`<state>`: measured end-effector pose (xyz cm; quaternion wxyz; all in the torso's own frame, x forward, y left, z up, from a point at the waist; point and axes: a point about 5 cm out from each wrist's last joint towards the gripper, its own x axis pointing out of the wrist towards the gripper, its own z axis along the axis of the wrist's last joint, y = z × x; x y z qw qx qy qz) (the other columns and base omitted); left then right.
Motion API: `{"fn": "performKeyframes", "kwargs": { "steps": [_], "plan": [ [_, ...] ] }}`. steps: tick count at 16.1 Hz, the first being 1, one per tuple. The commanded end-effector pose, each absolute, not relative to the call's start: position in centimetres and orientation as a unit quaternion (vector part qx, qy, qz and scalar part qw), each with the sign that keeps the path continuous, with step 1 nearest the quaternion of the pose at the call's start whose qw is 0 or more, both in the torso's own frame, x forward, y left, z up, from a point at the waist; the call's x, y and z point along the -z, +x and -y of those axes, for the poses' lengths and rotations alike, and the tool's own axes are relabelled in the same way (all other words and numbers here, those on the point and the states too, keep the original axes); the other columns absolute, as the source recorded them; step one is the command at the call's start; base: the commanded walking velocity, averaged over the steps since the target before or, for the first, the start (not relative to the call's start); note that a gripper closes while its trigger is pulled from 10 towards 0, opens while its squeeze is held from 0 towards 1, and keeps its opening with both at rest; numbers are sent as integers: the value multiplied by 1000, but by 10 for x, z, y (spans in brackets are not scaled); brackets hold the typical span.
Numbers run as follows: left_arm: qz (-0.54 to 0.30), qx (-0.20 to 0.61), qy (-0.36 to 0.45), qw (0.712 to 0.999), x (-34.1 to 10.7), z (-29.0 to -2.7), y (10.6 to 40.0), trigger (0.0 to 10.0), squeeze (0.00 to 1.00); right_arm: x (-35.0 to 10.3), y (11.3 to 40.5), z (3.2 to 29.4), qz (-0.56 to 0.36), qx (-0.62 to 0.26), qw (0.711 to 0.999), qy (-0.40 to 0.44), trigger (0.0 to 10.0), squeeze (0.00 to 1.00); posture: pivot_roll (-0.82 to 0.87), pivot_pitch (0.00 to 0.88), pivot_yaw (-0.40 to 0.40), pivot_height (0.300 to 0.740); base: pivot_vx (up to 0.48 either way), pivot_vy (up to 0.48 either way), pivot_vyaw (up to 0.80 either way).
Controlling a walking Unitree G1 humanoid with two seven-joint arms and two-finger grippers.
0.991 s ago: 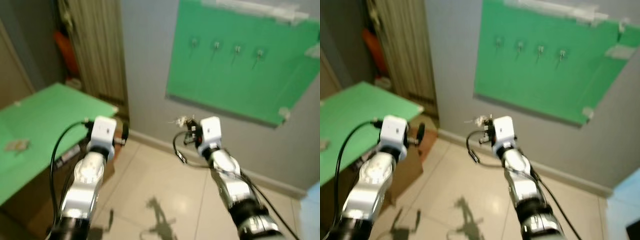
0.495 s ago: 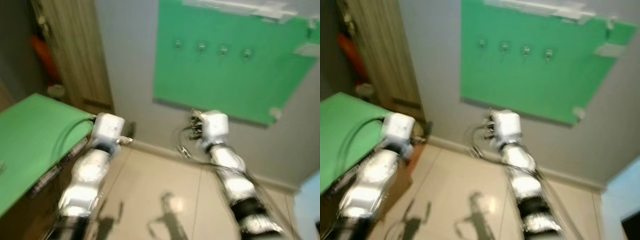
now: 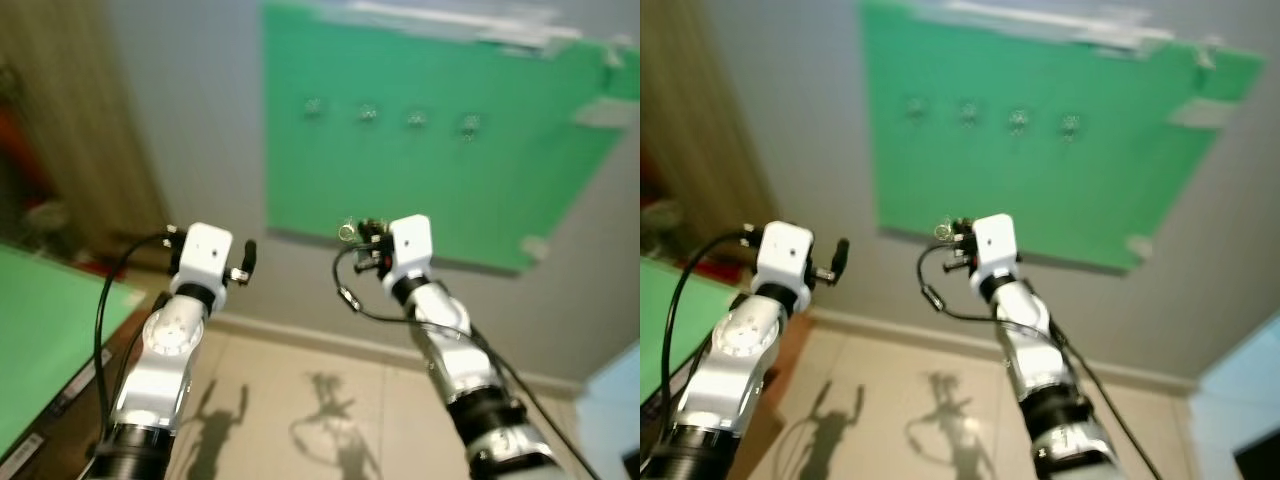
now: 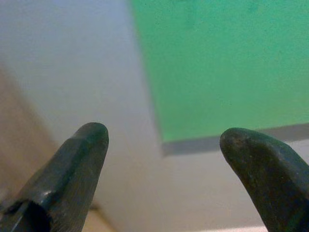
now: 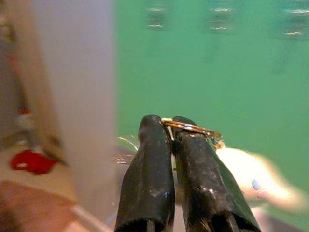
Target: Hang keys on a hook
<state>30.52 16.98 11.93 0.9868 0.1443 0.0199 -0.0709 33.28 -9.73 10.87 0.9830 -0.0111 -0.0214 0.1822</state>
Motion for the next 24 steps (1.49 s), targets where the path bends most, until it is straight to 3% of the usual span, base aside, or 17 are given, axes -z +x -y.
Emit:
{"fn": "performKeyframes", "kwargs": {
  "steps": [1,9,24],
  "plan": [
    [-10,95,145,985,-124,-158,306,10000,0,-112,335,109,25,-161,987,-16,0,0,41,0,-12,740,465,0,0],
    [-17,112,140,984,-124,-154,305,10000,0,-137,350,105,31,-187,982,-26,0,0,38,0,-30,740,472,0,0],
    [-15,107,125,986,-124,-143,294,10000,0,-161,369,102,-15,-180,979,-93,0,0,35,22,-88,740,0,0,0]
  ]
}}
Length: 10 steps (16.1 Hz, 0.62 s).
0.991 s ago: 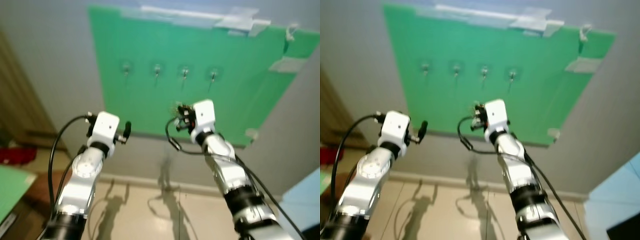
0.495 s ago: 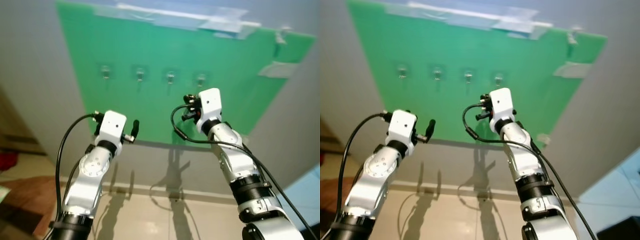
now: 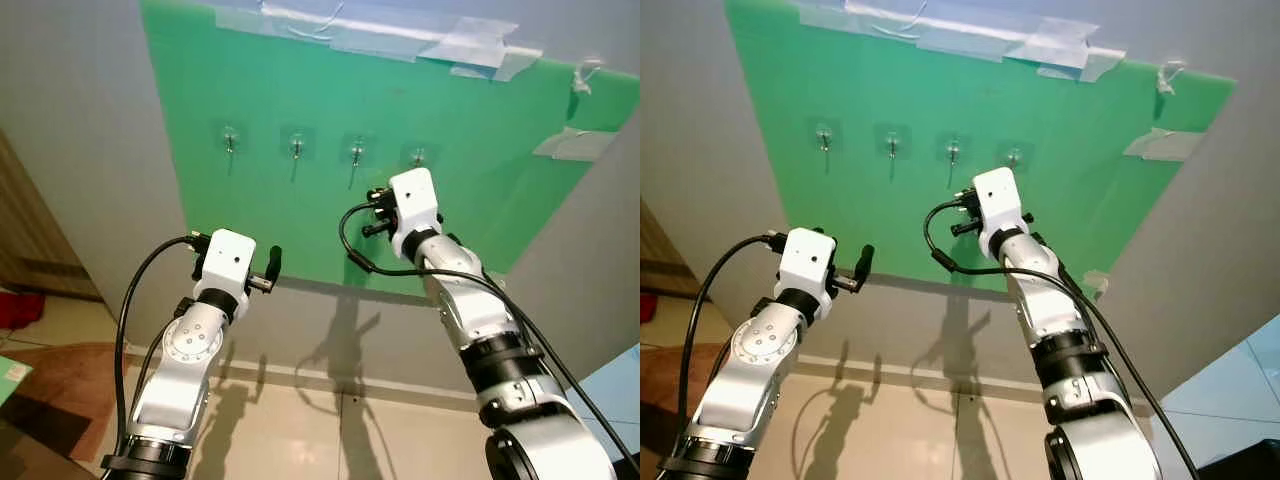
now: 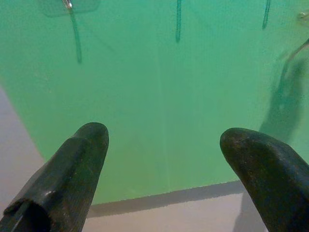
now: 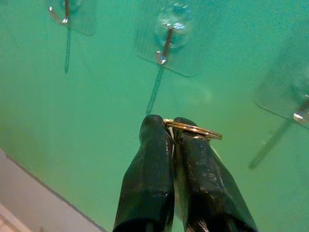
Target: Hang keys on a hook
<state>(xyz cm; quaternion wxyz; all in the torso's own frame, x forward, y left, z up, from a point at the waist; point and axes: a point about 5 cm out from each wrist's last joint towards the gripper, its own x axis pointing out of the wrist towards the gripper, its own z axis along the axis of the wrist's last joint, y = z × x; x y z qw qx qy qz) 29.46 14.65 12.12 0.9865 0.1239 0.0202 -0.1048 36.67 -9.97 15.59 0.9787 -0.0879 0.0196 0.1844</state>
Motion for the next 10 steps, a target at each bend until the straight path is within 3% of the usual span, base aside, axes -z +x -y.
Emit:
{"fn": "performKeyframes", "kwargs": {
  "steps": [1,10],
  "plan": [
    [-14,106,125,986,-124,-143,293,10000,0,-166,372,100,-11,-177,977,-115,0,0,38,22,-92,740,0,0,0],
    [-11,92,121,988,-125,-144,290,10000,0,-191,379,102,66,-180,962,-195,0,0,44,26,-104,740,0,0,0]
  ]
}}
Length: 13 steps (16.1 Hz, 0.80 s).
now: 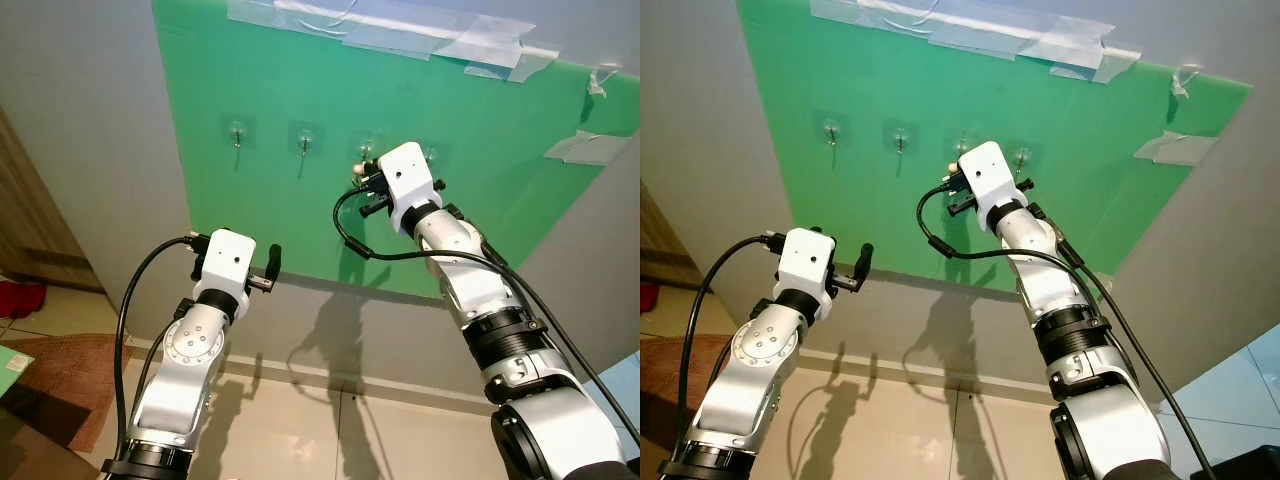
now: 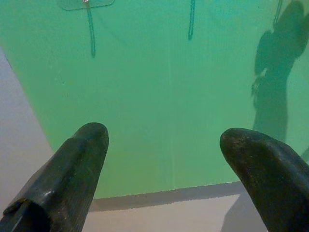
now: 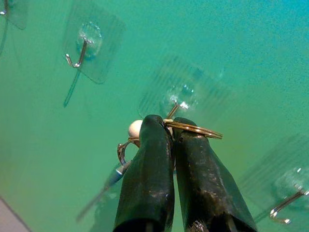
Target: Hang keys on a hook
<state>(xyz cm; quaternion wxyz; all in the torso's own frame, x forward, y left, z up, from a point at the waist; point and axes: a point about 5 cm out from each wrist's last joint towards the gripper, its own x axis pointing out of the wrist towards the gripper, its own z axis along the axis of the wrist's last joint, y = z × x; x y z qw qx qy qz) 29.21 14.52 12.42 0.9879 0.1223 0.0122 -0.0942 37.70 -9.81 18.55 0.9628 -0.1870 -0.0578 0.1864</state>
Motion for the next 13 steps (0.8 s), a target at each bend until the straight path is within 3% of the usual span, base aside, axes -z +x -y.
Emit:
{"fn": "performKeyframes", "kwargs": {
  "steps": [1,7,13],
  "plan": [
    [-12,92,120,988,-125,-143,290,10000,0,-191,380,103,68,-179,960,-202,0,0,43,27,-106,740,0,0,0],
    [-15,93,117,989,-124,-141,288,10000,0,-188,382,98,51,-224,952,-202,0,0,44,33,-113,740,0,0,0],
    [-17,93,118,989,-123,-139,288,10000,0,-183,382,90,17,-302,924,-235,0,0,40,39,-125,740,0,0,0]
  ]
}}
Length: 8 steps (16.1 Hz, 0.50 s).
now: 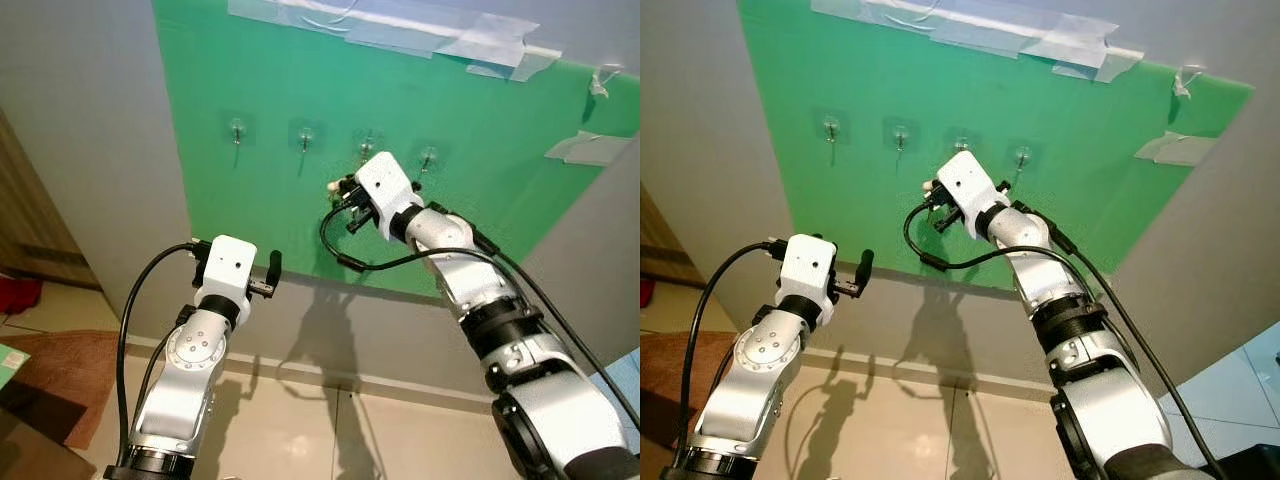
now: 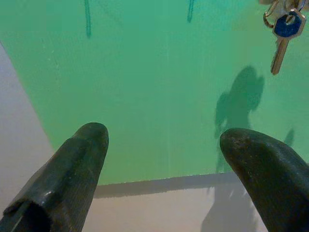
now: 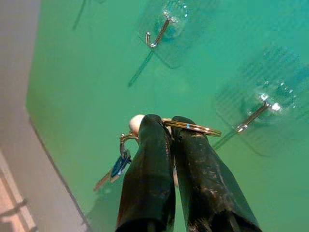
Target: Hang keys on a hook
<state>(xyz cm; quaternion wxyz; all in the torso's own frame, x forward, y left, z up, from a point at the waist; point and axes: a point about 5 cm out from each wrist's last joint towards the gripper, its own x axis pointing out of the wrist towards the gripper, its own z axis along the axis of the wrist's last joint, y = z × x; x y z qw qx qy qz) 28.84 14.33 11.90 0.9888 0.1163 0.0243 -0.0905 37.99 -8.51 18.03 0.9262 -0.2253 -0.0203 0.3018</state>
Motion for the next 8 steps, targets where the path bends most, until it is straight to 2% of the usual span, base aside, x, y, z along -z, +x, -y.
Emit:
{"fn": "performKeyframes", "kwargs": {
  "steps": [1,6,8],
  "plan": [
    [-18,92,117,989,-123,-138,288,10000,0,-182,382,92,9,-306,923,-233,0,0,38,40,-128,740,0,0,0],
    [-19,89,115,989,-121,-137,287,10000,0,-178,383,94,-48,-325,935,-136,0,0,36,38,-132,740,0,0,0],
    [-20,87,114,989,-121,-138,287,10000,0,-179,384,97,-54,-322,935,-139,0,0,38,39,-132,740,0,0,0]
  ]
}}
